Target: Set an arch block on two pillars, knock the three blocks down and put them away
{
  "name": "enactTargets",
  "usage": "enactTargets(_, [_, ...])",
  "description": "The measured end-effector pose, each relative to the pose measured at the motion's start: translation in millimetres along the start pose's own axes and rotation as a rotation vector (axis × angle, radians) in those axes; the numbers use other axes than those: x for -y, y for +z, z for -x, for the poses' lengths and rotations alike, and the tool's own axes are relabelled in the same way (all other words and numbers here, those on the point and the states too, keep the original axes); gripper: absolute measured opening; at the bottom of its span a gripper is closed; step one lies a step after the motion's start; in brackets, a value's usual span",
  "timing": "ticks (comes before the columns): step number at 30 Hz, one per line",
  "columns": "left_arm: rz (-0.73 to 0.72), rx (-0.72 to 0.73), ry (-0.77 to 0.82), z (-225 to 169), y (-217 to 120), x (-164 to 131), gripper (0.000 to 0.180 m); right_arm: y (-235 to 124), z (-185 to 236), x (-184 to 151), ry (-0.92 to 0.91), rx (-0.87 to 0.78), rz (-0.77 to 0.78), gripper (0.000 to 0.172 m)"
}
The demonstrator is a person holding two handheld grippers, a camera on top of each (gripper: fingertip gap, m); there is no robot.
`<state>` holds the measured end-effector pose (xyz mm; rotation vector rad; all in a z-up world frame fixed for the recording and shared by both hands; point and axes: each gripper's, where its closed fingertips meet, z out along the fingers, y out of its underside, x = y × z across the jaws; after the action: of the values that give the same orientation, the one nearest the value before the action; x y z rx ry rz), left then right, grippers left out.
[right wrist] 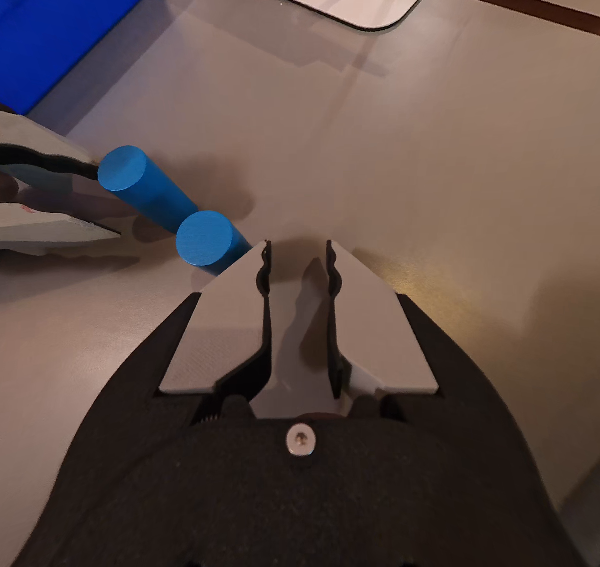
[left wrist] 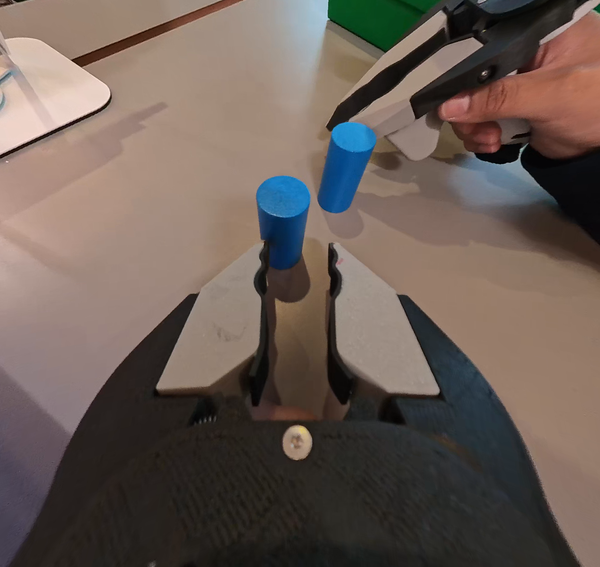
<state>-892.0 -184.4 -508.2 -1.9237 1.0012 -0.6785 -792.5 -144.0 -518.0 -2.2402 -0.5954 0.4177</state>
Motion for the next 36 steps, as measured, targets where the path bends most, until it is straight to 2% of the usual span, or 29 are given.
enactTargets(7, [-0.012, 0.001, -0.019, -1, -4, -1, 0.035, -9, -6, 7, 0.026, -0.001, -0.043, 0.031])
enactTargets(31, [-0.038, 0.027, -0.011, -3, -11, -1, 0.035, -4, 5, 3, -0.015, -0.004, -0.019, 0.031])
enactTargets(36, [-0.052, 0.032, -0.011, -3, -14, 0, 0.034, -10, 1, 8, 0.007, -0.005, -0.052, 0.031])
